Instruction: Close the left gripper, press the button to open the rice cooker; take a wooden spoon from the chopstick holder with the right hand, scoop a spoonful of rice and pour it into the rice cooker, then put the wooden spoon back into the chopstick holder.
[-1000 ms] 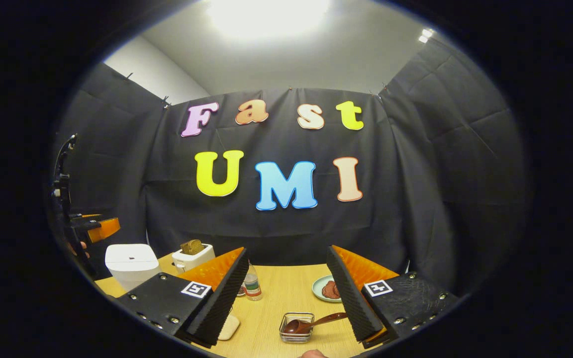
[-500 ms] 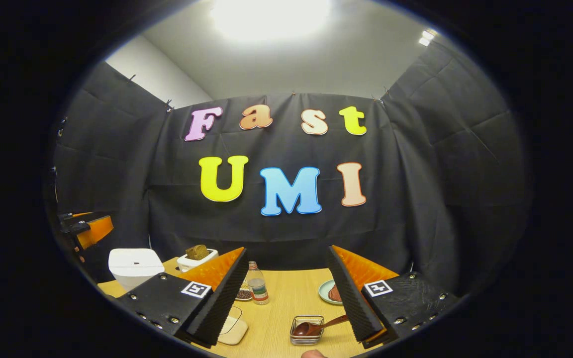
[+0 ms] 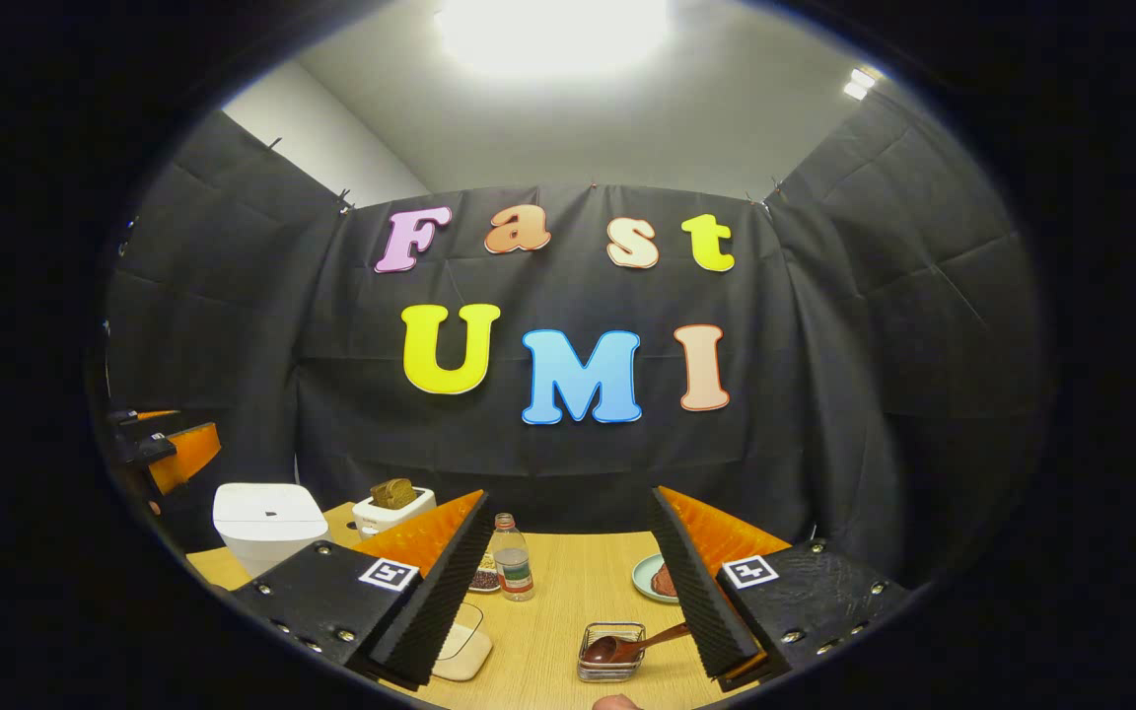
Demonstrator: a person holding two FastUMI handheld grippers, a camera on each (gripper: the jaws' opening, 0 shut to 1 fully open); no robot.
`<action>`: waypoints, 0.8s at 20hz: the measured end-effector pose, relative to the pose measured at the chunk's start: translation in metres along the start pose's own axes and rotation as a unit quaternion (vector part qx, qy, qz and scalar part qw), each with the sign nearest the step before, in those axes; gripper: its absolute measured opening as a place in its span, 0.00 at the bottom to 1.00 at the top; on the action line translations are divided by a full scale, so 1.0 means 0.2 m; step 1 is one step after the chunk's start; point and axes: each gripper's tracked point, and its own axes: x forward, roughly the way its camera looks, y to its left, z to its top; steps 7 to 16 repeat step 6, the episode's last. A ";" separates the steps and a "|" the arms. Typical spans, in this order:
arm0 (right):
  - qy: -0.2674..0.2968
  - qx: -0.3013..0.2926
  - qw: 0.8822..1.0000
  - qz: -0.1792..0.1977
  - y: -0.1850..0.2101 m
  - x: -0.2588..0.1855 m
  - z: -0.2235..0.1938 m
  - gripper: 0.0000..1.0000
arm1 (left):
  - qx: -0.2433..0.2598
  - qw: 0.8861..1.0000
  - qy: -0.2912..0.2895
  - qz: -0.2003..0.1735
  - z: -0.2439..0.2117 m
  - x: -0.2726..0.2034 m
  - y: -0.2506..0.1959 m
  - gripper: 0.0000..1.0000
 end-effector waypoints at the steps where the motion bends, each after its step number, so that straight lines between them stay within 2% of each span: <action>1: 0.000 0.000 1.000 0.003 0.01 -0.01 0.00 0.96 | -0.002 1.000 -0.001 -0.001 0.01 0.00 0.00 0.99; 16: -0.003 -0.002 1.000 0.006 0.05 -0.01 0.02 0.96 | -0.007 1.000 -0.008 0.004 0.04 -0.02 0.03 0.99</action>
